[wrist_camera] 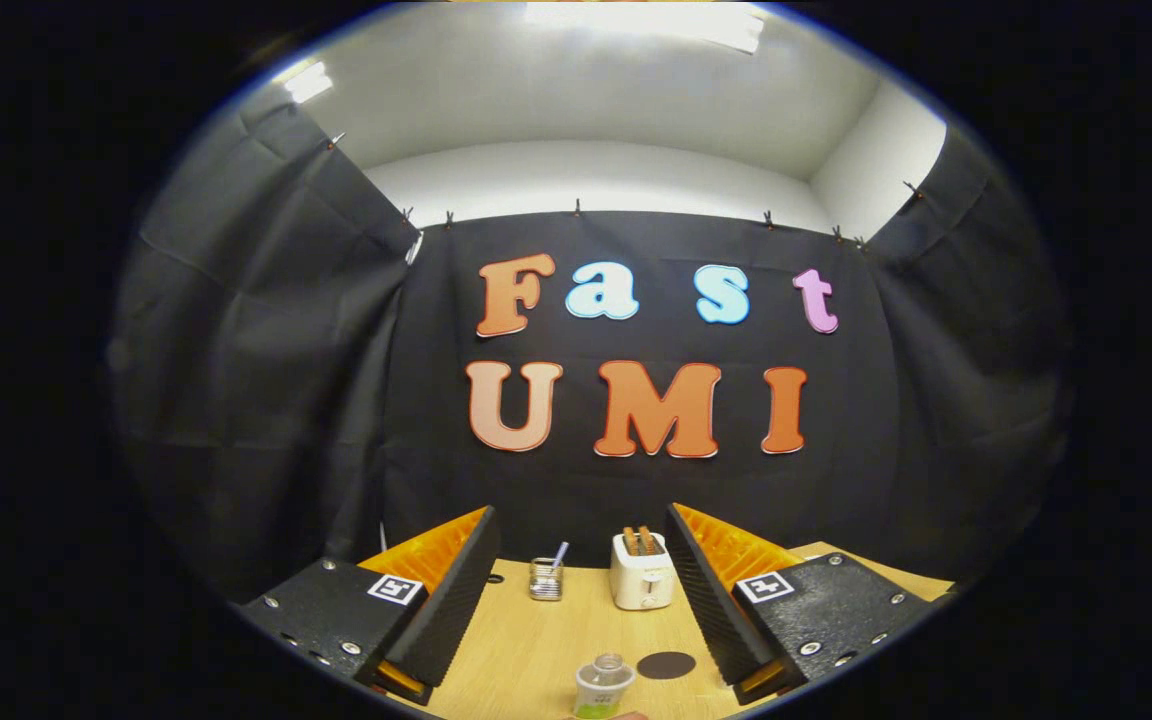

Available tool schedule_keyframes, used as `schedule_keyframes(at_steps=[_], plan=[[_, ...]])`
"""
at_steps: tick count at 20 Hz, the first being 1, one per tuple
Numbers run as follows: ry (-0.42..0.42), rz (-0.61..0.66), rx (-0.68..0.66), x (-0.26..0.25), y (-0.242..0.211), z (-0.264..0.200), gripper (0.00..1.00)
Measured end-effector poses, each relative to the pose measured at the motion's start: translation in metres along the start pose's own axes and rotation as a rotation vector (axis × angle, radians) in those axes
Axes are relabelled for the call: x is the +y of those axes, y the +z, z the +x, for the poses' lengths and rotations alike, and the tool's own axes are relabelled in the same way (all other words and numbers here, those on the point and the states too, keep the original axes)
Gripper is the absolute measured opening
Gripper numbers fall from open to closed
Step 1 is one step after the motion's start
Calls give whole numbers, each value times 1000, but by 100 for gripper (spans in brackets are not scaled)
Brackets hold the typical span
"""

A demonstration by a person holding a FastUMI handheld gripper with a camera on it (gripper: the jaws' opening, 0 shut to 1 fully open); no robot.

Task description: Take the bottle from table, then pour the juice into the cup, finally place the bottle on the coaster

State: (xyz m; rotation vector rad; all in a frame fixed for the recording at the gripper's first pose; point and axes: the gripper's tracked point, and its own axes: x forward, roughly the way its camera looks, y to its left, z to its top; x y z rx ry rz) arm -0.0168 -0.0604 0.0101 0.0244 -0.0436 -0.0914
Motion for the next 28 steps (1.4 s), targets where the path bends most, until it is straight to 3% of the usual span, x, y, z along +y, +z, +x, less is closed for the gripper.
schedule_keyframes(at_steps=[2, 19, 28], plan=[[-36, -38, -21, -8, 6, -4, 98], [-53, -62, -15, -13, -35, 9, 98], [-142, -104, 87, -6, -129, 15, 98]])
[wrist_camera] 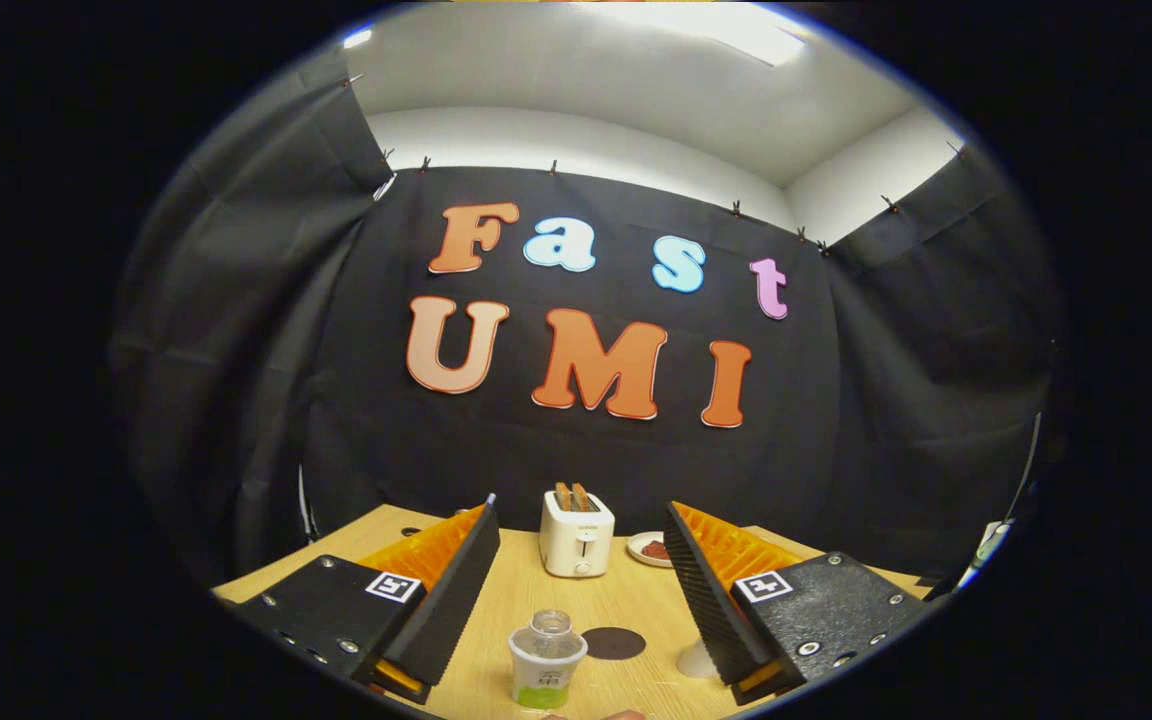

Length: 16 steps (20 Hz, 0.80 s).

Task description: Take the bottle from table, then pour the juice into the cup, finally place the bottle on the coaster

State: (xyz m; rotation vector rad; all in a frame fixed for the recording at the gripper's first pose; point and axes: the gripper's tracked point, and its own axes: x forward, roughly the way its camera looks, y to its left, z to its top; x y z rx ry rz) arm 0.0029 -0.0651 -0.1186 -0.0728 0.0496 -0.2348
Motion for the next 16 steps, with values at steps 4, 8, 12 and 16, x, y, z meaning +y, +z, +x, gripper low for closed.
schedule_keyframes(at_steps=[4, 8, 12, 16], plan=[[23, 23, 65, 17, -52, 0, 98], [35, 40, 129, 22, -95, 6, 98], [48, 23, 193, 28, -136, 10, 98], [94, 37, 267, 42, -171, 11, 98]])
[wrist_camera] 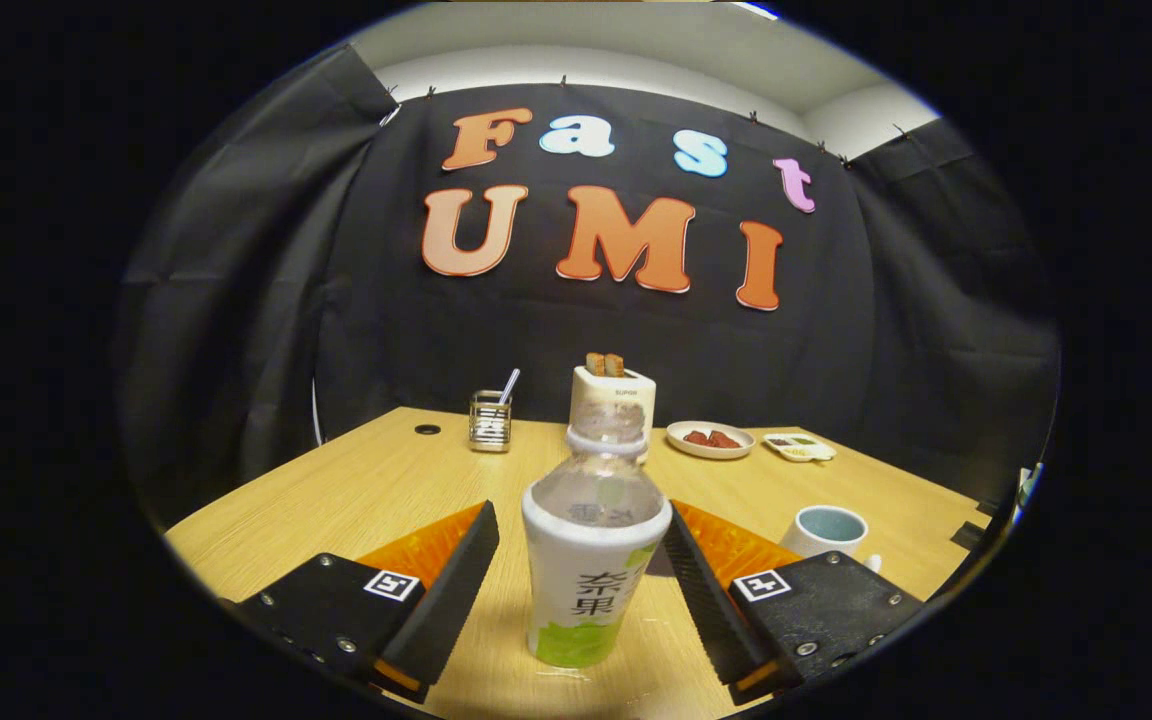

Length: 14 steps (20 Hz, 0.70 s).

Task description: Take the bottle from table, then pour the juice into the cup, finally place the bottle on the coaster

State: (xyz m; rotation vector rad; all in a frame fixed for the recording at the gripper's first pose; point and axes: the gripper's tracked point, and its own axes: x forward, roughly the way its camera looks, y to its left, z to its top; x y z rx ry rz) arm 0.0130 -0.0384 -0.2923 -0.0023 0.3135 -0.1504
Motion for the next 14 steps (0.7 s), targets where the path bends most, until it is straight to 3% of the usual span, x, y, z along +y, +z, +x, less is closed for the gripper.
schedule_keyframes(at_steps=[9, 11, 14], plan=[[50, -62, 132, 6, -41, 7, 93], [67, -41, 141, 9, -44, 7, 88], [70, 1, 135, 3, -44, 7, 69]])
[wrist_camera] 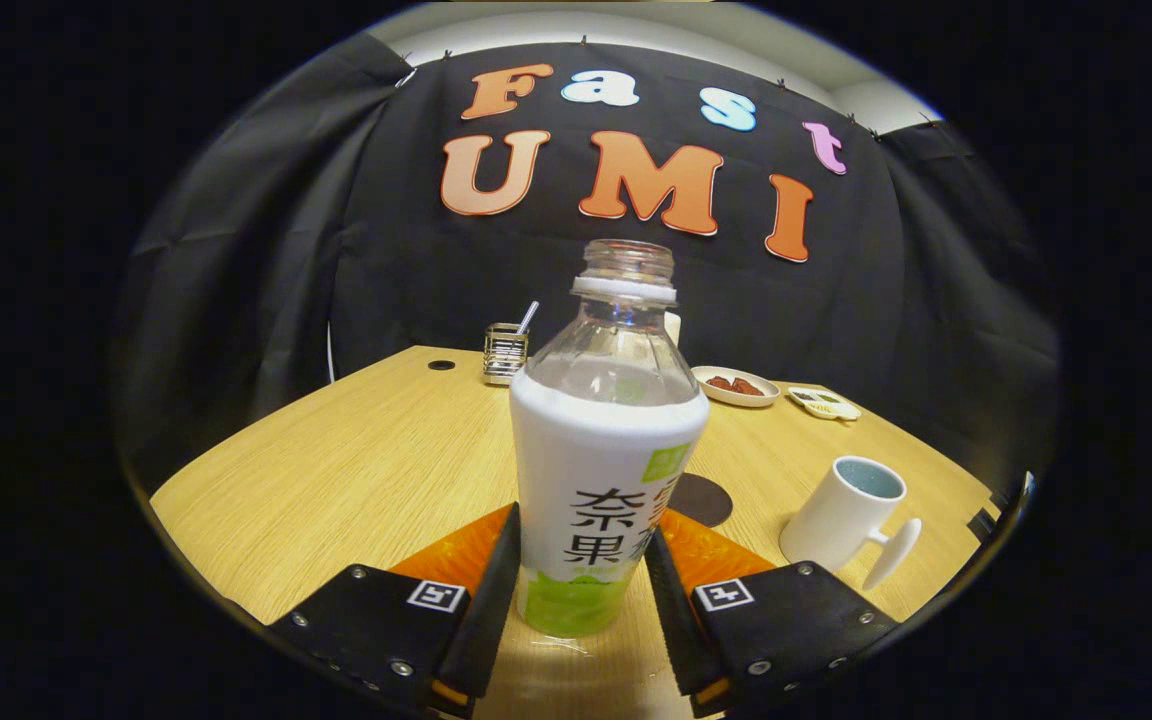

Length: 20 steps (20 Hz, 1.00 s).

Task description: Take the bottle from table, then pour the juice into the cup, finally place the bottle on the coaster

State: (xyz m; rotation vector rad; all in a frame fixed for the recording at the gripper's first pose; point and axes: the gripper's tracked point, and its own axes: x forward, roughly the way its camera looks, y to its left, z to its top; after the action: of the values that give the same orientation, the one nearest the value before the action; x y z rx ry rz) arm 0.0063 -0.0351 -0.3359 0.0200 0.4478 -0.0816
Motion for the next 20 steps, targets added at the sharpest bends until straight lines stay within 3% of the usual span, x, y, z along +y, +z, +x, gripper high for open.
schedule_keyframes(at_steps=[2, 6, 16, 20], plan=[[16, 43, -17, 1, 6, -1, 62], [66, 162, -46, 0, 27, 0, 59], [222, 575, 9, 6, 46, 5, 59], [236, 731, 11, -4, 50, 6, 58]])
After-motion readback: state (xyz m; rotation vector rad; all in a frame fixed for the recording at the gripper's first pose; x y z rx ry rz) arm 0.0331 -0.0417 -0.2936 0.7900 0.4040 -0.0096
